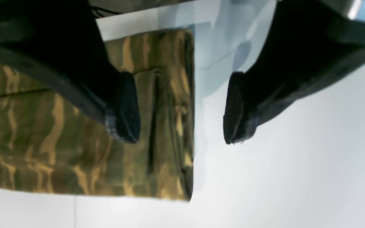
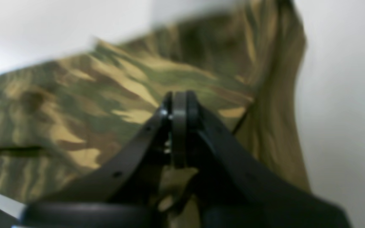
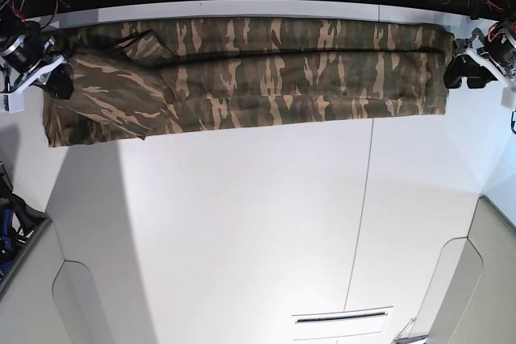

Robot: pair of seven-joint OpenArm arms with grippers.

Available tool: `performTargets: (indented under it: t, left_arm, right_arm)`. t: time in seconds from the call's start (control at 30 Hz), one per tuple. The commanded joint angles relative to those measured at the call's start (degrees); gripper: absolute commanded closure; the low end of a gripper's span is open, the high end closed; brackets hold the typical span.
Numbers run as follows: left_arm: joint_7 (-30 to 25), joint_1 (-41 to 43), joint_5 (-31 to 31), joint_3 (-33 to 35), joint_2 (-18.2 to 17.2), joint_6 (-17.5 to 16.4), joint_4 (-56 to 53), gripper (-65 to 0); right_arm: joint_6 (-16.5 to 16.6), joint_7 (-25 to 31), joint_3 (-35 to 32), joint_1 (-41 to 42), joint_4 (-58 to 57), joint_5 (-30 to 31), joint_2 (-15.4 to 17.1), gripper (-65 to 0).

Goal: Fold the T-shirt properly
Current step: 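Grasp the end of the folded strip with the left gripper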

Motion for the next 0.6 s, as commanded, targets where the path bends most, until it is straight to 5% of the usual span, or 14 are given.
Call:
performTargets:
  t: [0.0, 0.57]
  left_arm:
    - [-1.03, -0.04, -1.01, -0.48, -0.83, -0.26, 0.28, -43.9]
    - [-3.17, -0.09, -3.91, -0.48, -0.48, -2.84, -6.88, -43.9]
  right_arm:
    - [0.13, 2.21, 0.37, 0.28, -0.66, 0.74, 1.25, 0.0]
    - [0.13, 2.82, 0.35, 0.26, -4.74, 5.27, 1.31, 0.0]
